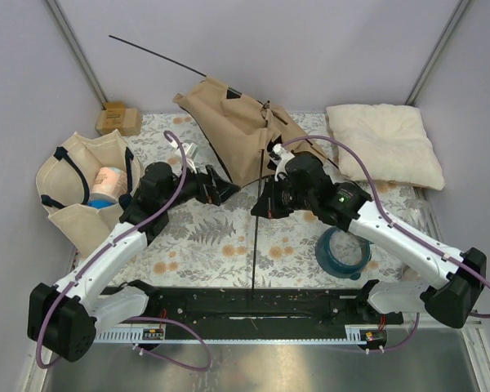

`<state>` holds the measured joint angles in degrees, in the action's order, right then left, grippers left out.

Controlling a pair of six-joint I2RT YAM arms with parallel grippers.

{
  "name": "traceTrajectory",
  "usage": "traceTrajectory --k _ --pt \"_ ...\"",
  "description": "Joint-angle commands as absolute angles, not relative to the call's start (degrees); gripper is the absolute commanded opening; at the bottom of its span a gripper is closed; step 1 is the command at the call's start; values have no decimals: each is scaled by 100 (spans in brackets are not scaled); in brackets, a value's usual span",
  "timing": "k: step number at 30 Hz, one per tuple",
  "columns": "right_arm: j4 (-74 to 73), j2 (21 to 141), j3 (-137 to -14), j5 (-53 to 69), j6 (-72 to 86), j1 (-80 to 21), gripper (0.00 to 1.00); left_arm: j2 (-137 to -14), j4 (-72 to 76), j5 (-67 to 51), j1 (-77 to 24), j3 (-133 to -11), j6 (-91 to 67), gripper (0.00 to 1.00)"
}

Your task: Set up the pet tent

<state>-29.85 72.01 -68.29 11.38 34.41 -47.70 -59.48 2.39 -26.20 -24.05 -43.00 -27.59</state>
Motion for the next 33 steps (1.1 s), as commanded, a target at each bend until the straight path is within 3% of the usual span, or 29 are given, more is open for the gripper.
traceTrajectory --k 1,8,17,20,23,24,28,33 --pt "-2400 7295 -7163 484 2804 -4605 0 -5967 1677 -3119 -2443 -4596 -3373 99" --pt "-2057 7418 -7005 615 2408 -4597 0 -6696 2382 -3437 -2759 -5105 -4087 96" --pt "-1811 7427 -6855 677 2426 -4588 0 -7707 2091 -3709 -2944 -5809 -4394 64" --pt "-1819 7436 -6820 624 2434 -4597 0 -8014 2328 -3902 -2962 -6002 -4675 42" --pt "-1889 7444 -6794 668 2478 -4597 1 -8200 2583 -4016 -2962 -6134 -5017 7" --pt "-1907 7436 -6759 720 2479 -4597 9 -8252 2636 -3982 -2962 -6178 -5071 0" --pt "-1916 7322 -6461 905 2505 -4597 41 -8367 2917 -3753 -2971 -6266 -5440 0" --pt "-1864 7032 -5881 1256 2400 -4588 44 -8385 3111 -3314 -2997 -6337 -5668 0"
